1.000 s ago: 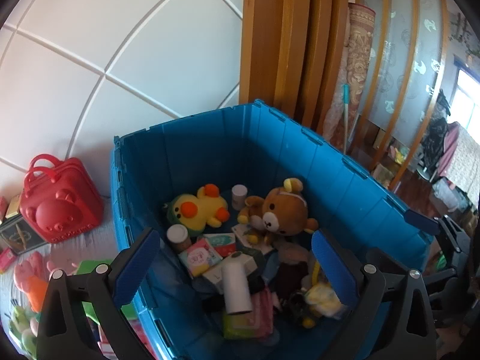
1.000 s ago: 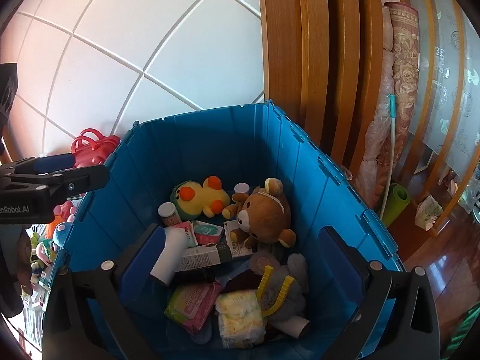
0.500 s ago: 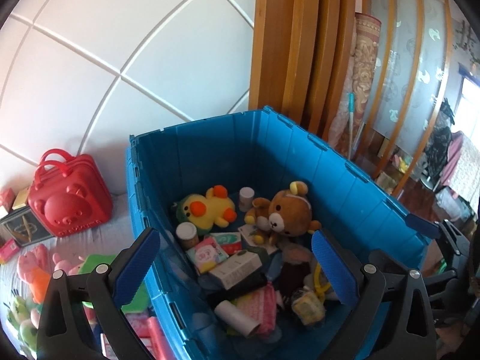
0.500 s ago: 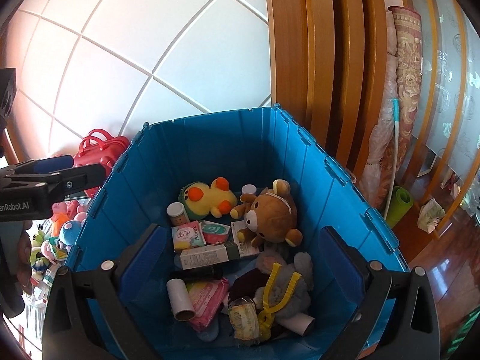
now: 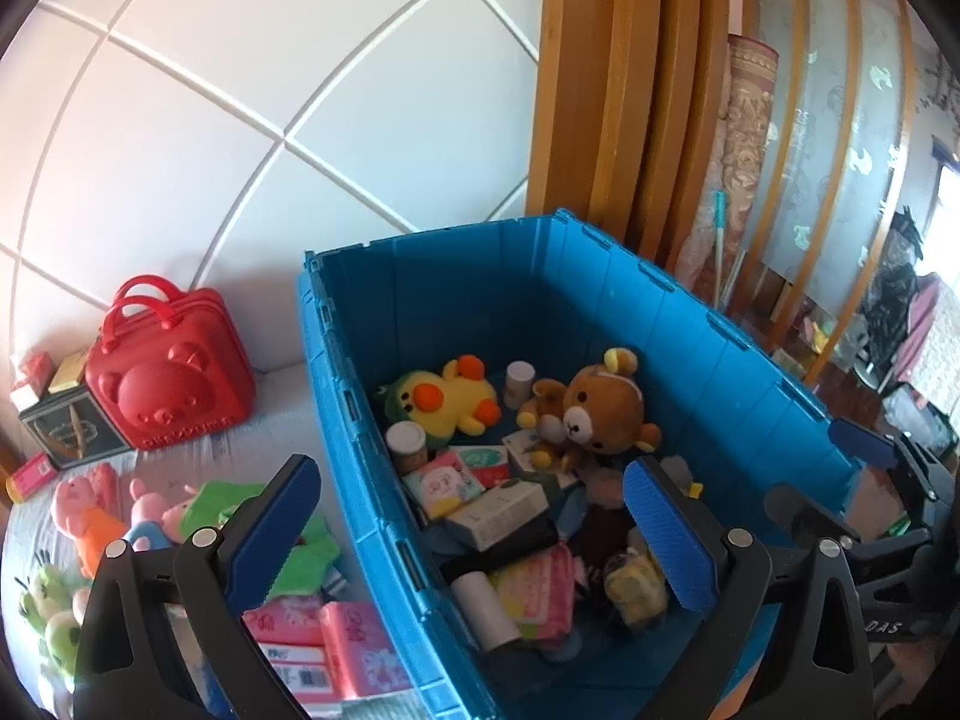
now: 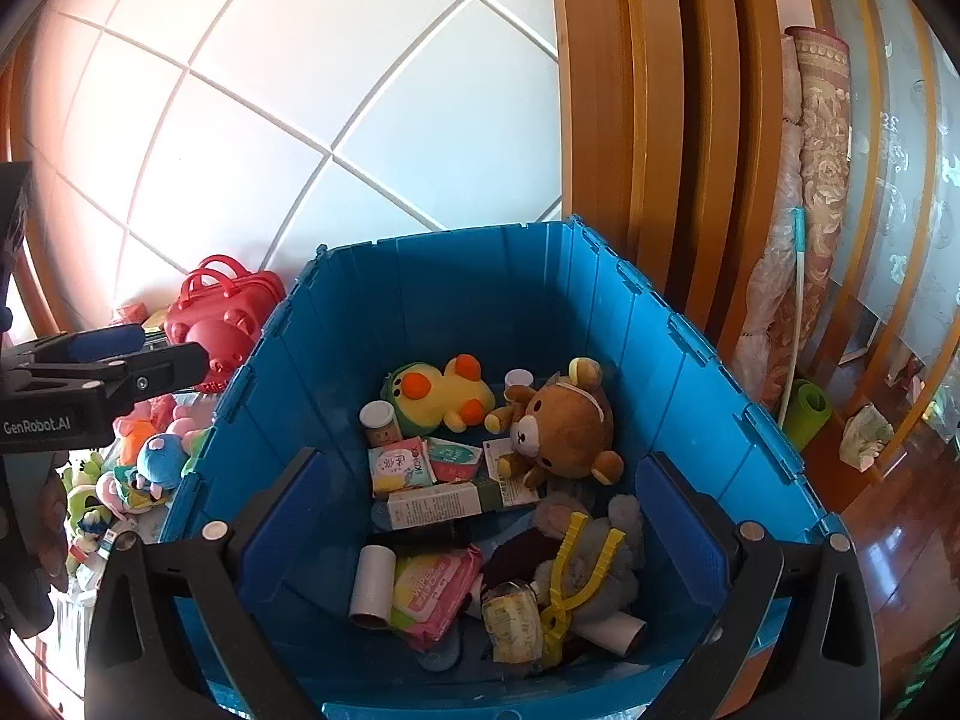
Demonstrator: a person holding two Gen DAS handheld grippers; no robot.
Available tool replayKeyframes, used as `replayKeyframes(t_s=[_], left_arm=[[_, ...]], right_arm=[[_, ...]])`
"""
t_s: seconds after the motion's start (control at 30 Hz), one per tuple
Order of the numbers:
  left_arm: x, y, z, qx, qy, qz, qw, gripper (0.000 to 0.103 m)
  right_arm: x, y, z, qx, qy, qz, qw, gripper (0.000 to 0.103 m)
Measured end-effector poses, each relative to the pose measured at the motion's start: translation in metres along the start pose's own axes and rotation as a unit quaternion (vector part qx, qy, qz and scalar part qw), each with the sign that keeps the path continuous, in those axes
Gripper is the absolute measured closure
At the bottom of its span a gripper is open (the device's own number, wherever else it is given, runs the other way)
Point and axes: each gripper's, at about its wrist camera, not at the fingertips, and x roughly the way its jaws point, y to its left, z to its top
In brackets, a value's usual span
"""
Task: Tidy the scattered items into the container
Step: 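Withdraw both open tools from the bin back to the pile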
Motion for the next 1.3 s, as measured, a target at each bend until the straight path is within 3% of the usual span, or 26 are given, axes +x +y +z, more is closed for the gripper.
replayKeyframes(t_s=[0.37,0.93,1.17,1.3], left_arm=[[-0.024,0.079,-0.052,-0.053,0.016,0.042,0.9976,0.001],[-0.073,0.250,-0.149,-0.137,0.056,0.104,0.9835,0.001],[-0.068,0.294,-0.189,-0.138,0.087,0.107,0.9807,0.001],[-0.052,0.305,-0.209,-0.136,0.114,0.085,0.9805,0.002]], right_arm=[[0.003,0.072,0.004,-0.051,0.002,0.040,0.998,0.000],[0.010,0.241,-0.014,-0.120,0.022,0.106,0.987,0.000],[0.022,0.294,-0.041,-0.130,0.049,0.120,0.983,0.000],[0.032,0.312,-0.061,-0.138,0.066,0.121,0.981,0.000]])
